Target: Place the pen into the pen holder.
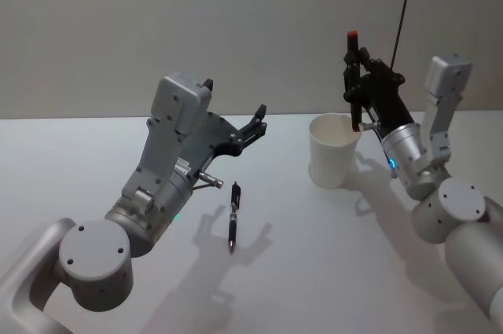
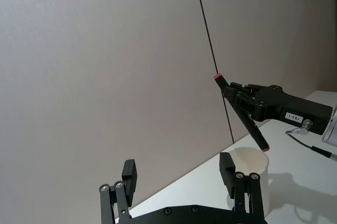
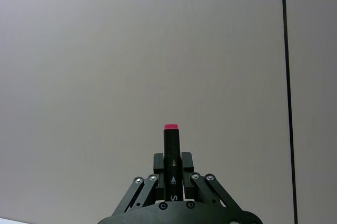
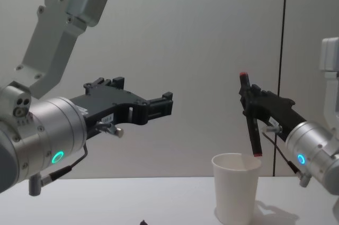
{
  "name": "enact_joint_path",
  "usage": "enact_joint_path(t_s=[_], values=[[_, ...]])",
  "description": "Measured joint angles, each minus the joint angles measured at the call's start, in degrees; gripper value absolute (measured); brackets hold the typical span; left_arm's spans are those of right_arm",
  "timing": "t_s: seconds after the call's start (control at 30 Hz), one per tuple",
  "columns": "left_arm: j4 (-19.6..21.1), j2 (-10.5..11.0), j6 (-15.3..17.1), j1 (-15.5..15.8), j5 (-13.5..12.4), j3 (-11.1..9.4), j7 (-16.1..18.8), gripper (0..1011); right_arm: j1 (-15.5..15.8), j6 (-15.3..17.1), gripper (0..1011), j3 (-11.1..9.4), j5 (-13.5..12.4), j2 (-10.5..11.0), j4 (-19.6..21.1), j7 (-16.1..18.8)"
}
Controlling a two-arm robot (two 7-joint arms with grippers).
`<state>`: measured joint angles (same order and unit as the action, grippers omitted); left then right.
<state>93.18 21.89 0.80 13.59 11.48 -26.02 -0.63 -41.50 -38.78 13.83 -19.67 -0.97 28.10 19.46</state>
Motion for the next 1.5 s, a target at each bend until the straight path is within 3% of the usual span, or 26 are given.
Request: enact_joint_path(t_s=[0.67, 1.07, 1.5], values=[[0.00, 0.00, 0.00, 0.00, 0.00, 0.00, 0.00, 1003, -7.13, -9.34, 179, -0.21, -0.25, -2.71, -15.45, 2.69], [0.00, 0.00, 0.00, 0.00, 0.00, 0.00, 0.00, 1003, -8.89, -13.33, 179, -0.54, 0.30, -3.47, -20.47, 3.61], [0.00, 0.00, 0.00, 0.00, 0.00, 0.00, 0.00, 1003, -9.33, -16.09, 179, -0.82, 1.30, -3.75, -22.56, 3.77]])
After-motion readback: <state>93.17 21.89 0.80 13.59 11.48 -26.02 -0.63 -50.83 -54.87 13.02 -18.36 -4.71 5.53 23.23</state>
